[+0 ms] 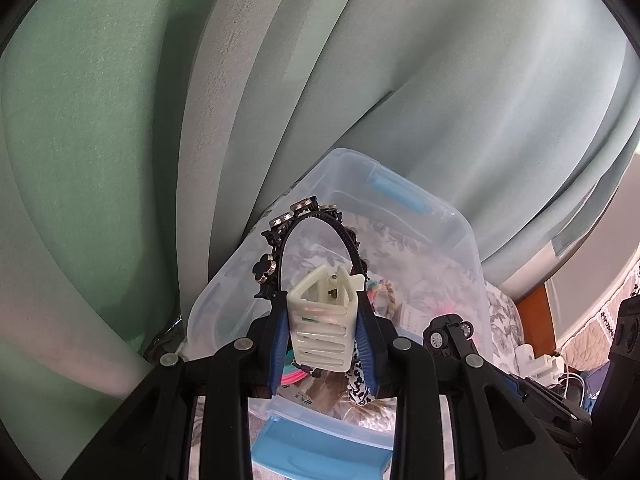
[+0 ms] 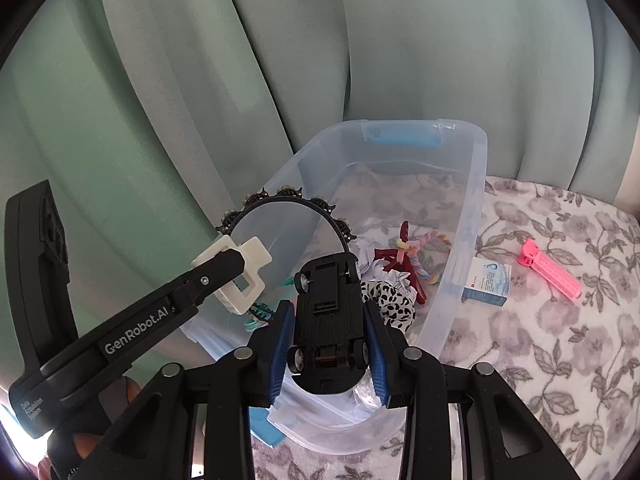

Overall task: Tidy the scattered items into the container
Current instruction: 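Open the left tool to drop the clip while the right tool releases the toy car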

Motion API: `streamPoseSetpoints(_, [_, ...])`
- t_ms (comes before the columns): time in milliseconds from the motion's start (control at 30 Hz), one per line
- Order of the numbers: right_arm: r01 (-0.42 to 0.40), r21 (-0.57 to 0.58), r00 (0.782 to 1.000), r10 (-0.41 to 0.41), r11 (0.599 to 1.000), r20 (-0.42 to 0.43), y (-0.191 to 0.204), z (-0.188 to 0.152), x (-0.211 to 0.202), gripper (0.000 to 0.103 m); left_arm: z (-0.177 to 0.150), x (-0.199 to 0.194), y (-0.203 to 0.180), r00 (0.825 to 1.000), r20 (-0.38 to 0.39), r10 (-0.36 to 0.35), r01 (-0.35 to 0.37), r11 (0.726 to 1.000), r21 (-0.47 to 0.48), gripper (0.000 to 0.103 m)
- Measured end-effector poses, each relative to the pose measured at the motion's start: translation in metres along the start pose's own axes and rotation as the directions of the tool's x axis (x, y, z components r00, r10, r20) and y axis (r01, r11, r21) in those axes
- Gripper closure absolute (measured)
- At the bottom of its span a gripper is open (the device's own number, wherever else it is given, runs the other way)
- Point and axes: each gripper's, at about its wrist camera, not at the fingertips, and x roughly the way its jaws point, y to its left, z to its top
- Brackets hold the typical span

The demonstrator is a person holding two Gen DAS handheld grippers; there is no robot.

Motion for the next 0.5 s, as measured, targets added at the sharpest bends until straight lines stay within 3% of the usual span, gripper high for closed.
streamPoseSetpoints(500, [0.015,-0.01,1.0,-0.015,1.0,0.013,0.002,0.0005,-0.0049,0.065,-0.0016,-0.0007,0.001,1.0,-0.004,0.001,-0.001,1.0,0.009,0.07])
